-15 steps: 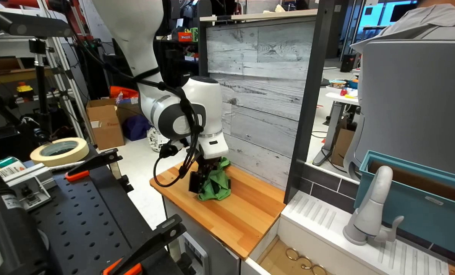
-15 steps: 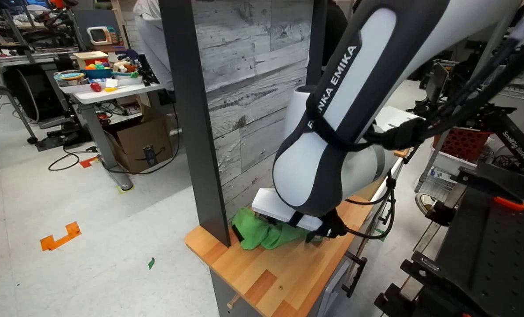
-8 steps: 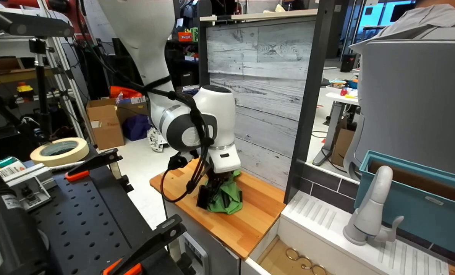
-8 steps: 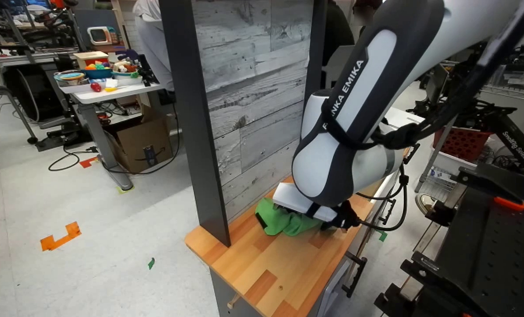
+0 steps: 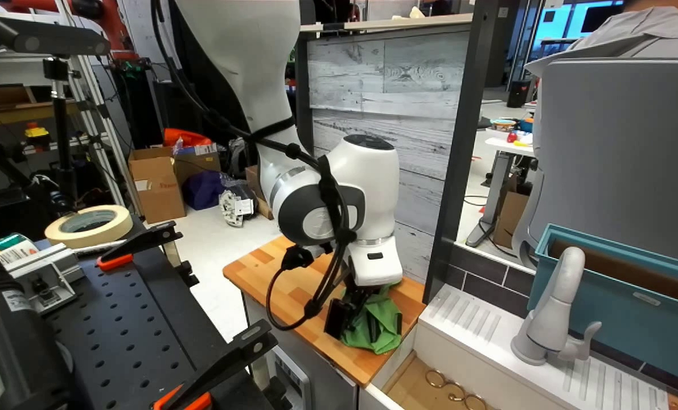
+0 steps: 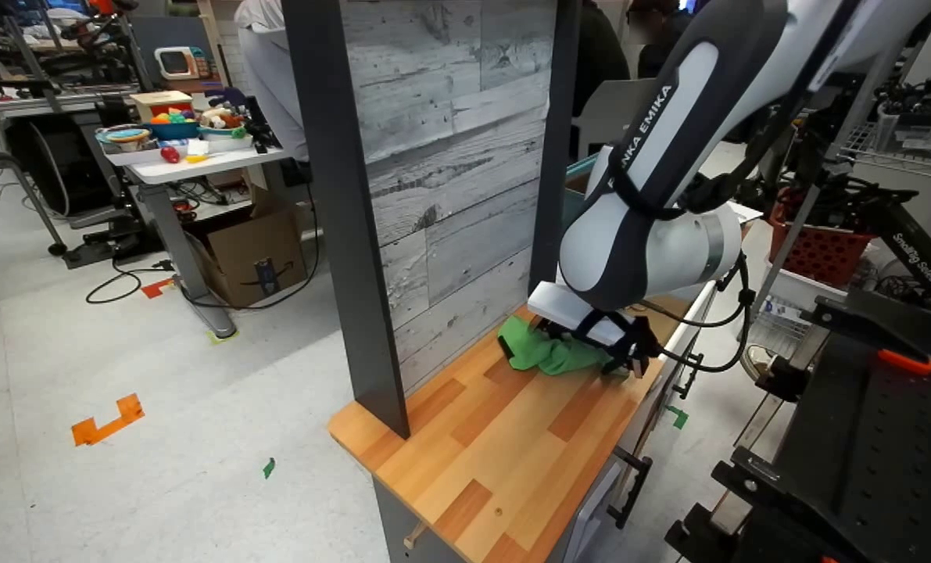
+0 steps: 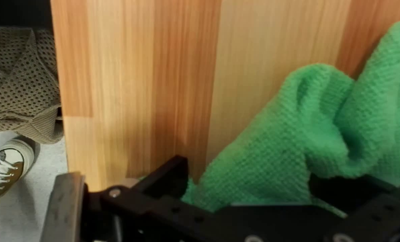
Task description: Slide the green towel to the right
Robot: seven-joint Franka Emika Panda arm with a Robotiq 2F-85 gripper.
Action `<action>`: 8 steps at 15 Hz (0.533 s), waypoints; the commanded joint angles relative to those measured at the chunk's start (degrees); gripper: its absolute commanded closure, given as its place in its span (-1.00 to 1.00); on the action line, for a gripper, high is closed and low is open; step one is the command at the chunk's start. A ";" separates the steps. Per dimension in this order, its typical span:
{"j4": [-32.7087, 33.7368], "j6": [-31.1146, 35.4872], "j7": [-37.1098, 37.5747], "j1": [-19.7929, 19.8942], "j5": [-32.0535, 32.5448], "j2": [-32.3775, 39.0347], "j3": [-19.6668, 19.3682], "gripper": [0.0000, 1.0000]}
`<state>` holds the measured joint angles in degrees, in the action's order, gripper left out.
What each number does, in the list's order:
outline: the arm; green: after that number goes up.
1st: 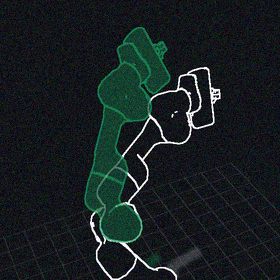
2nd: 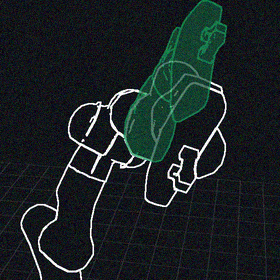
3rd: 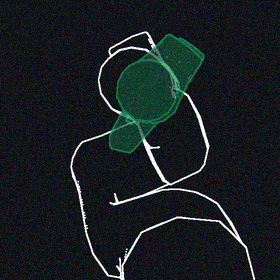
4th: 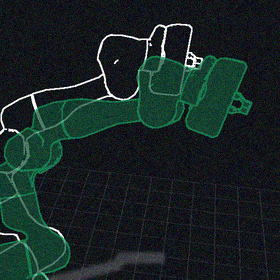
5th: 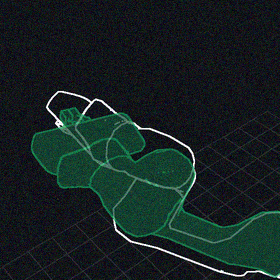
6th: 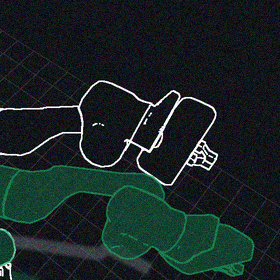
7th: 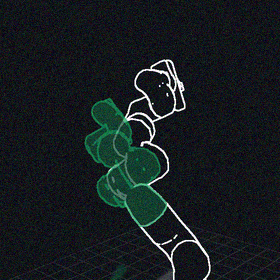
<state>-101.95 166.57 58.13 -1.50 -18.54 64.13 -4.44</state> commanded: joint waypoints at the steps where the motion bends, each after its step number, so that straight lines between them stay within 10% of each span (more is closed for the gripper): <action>1: 1.38 0.31 0.26 0.73 -1.85 0.49 -0.79 -1.00; 8: -12.27 2.85 -3.49 -6.11 1.77 -11.30 -5.69 -1.00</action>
<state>-104.82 166.60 56.79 -3.98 -18.06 60.55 -8.09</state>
